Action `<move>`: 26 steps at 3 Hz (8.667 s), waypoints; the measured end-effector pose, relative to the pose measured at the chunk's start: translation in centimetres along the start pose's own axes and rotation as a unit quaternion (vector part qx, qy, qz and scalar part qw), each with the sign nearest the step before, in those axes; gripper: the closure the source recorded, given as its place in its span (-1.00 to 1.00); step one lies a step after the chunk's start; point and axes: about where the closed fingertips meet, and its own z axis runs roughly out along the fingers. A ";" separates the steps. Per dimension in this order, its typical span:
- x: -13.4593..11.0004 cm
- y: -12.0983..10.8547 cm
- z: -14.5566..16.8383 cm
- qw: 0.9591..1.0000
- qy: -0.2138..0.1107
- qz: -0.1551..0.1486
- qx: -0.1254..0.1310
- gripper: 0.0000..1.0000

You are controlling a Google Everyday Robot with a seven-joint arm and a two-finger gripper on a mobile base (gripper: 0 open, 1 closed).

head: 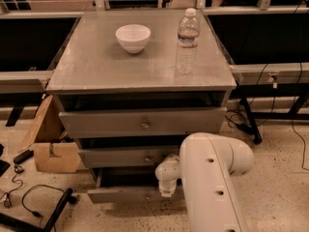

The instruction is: Open bottom drawer

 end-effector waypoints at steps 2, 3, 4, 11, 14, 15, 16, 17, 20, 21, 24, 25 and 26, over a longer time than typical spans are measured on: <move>0.0 0.1 -0.1 1.000 -0.002 0.001 -0.012 1.00; 0.2 1.2 -0.1 1.000 -0.004 0.001 -0.029 1.00; 0.4 2.6 0.3 0.999 -0.006 0.001 -0.049 1.00; 1.7 7.7 0.9 0.994 -0.020 -0.012 -0.105 1.00; 1.6 10.4 1.3 0.989 -0.037 -0.013 -0.142 1.00; 1.4 11.5 1.4 0.987 -0.044 -0.014 -0.156 1.00; 1.2 12.8 1.5 0.984 -0.051 -0.014 -0.171 1.00; 1.6 14.1 1.7 0.981 -0.056 -0.017 -0.184 1.00; 1.4 16.2 1.5 0.974 -0.072 -0.018 -0.213 1.00; 1.8 17.4 1.7 0.971 -0.077 -0.021 -0.225 1.00; 1.8 17.1 1.5 0.971 -0.077 -0.021 -0.225 0.16; 1.8 17.1 1.5 0.971 -0.077 -0.021 -0.225 -0.31; 1.8 17.1 1.5 0.971 -0.077 -0.021 -0.225 -0.77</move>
Offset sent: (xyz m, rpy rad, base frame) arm -0.4646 -0.0950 -0.0222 0.1426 0.8549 0.1815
